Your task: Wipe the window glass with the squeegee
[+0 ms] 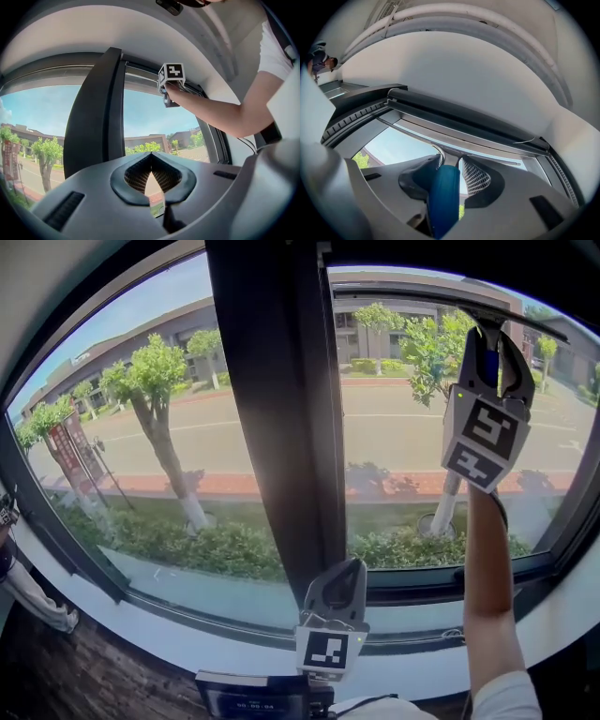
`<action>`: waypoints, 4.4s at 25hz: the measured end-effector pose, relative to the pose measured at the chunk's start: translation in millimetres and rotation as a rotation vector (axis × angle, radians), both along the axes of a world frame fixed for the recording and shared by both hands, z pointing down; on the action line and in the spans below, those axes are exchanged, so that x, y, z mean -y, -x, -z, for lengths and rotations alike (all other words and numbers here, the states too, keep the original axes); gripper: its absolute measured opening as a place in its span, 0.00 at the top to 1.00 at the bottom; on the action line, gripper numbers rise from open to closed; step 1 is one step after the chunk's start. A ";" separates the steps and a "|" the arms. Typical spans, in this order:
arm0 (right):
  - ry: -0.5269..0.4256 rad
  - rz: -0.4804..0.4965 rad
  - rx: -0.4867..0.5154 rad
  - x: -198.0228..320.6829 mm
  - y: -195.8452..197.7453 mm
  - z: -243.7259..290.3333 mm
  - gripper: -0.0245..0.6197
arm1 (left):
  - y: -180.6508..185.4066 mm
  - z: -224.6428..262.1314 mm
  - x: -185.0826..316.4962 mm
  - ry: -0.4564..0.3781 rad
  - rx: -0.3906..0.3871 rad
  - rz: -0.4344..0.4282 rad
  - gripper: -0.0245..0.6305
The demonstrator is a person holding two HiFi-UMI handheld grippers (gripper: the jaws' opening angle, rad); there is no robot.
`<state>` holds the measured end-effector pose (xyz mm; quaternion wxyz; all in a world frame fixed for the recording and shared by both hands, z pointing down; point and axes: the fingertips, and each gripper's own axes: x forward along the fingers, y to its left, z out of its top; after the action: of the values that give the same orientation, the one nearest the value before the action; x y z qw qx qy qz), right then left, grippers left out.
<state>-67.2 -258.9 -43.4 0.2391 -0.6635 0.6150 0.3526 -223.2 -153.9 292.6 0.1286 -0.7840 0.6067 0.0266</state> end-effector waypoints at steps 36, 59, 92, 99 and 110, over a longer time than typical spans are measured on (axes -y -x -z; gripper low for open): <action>0.059 -0.012 -0.049 29.6 8.7 -3.3 0.73 | 17.5 7.6 -5.8 -0.013 0.001 0.057 0.96; 0.125 -0.013 -0.074 30.8 6.7 -56.5 0.73 | 15.4 8.6 -16.2 0.010 -0.014 0.053 0.96; 0.248 -0.009 -0.095 32.6 -2.1 -156.5 0.73 | -3.0 -1.6 -11.7 0.045 -0.012 0.027 0.96; 0.271 -0.017 -0.105 28.8 5.1 -178.7 0.73 | 1.8 -6.5 -13.5 0.057 -0.022 0.029 0.96; 0.318 -0.011 -0.097 24.8 2.4 -208.4 0.73 | 2.2 -16.6 -14.4 0.086 -0.007 0.037 0.96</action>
<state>-69.7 -283.6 164.9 0.0991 -0.6787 0.6701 0.2838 -225.4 -139.5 309.2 0.0930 -0.7774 0.6221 0.0010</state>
